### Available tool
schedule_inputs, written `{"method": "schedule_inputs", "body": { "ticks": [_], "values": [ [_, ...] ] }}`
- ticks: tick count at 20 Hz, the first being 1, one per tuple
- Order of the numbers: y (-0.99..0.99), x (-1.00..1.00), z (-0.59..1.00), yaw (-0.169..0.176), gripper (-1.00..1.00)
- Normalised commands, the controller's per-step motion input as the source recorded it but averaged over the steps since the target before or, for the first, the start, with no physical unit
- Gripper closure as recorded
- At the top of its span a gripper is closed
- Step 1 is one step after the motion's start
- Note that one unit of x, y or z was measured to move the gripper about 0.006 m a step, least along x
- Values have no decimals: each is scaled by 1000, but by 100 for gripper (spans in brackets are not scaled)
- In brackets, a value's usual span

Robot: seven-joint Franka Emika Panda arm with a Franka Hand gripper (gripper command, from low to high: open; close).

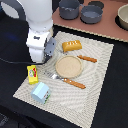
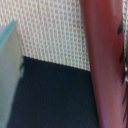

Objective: Interact with the objects in diverse but meaningful ways.

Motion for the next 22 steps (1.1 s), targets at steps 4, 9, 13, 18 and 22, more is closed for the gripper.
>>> {"method": "schedule_inputs", "body": {
  "ticks": [4,9,13,18,22],
  "values": [
    [0,-125,-274,39,100],
    [0,-119,-158,40,100],
    [145,166,606,52,100],
    [487,534,1000,72,100],
    [589,663,1000,76,100]
  ]
}}
